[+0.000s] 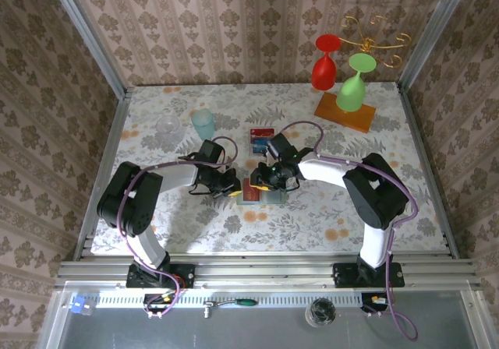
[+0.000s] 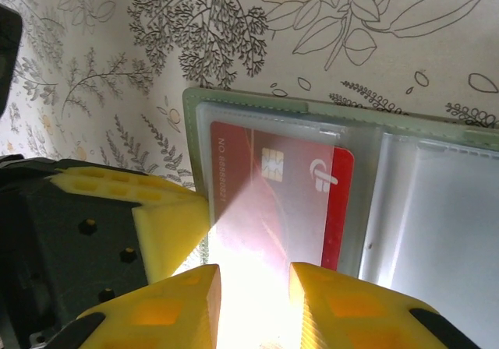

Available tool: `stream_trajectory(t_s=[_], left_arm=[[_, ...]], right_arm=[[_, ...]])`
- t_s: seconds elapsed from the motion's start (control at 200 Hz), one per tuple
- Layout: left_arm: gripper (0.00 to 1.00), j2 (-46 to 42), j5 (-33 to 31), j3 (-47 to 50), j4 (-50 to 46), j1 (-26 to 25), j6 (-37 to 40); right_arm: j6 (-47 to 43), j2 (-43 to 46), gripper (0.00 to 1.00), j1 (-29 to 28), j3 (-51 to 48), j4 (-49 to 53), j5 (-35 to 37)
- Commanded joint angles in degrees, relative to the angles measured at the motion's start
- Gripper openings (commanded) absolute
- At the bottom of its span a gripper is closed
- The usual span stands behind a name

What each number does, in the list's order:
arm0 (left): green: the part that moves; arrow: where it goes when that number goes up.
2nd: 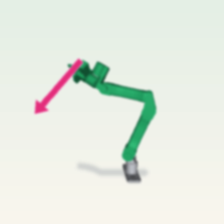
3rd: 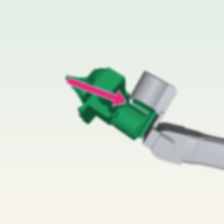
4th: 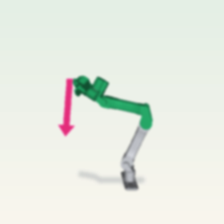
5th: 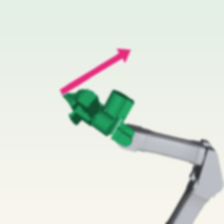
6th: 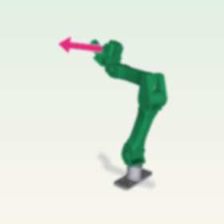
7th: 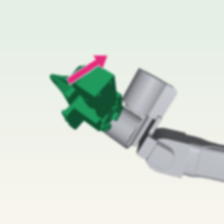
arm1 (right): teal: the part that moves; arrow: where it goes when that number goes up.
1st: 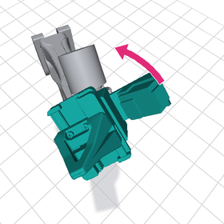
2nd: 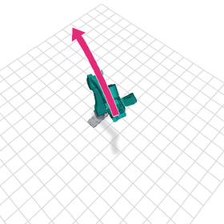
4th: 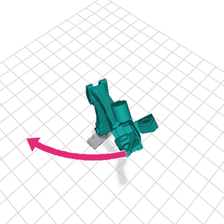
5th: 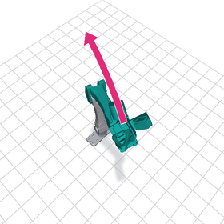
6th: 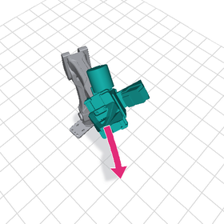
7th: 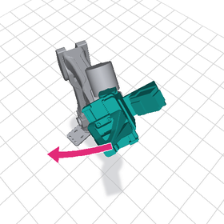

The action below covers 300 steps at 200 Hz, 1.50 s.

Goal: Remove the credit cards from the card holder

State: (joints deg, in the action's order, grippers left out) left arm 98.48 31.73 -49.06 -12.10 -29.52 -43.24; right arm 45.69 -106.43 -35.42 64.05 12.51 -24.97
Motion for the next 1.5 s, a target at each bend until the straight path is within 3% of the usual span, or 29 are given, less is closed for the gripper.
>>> stream_trajectory(t_s=[0.0, 0.47, 1.04, 1.495], left_arm=[[0.04, 0.75, 0.27, 1.07, -0.08, 0.34, 0.65], [0.04, -0.08, -0.07, -0.08, -1.79, 0.34, 0.88], [0.04, -3.68, -0.87, -1.55, -3.94, 0.34, 0.84], [0.03, -0.48, 0.58, -4.96, -1.64, -2.34, -0.31]], right_arm=[[0.85, -1.66, 0.28, -0.26, -0.67, -0.99, -1.57], [-2.04, -2.79, 0.28, -0.31, -0.21, 4.00, 2.44], [-5.48, 1.81, 0.29, -0.09, -0.41, 8.10, 6.66], [-2.43, 1.51, 0.29, 0.26, -2.29, 2.06, 1.62]])
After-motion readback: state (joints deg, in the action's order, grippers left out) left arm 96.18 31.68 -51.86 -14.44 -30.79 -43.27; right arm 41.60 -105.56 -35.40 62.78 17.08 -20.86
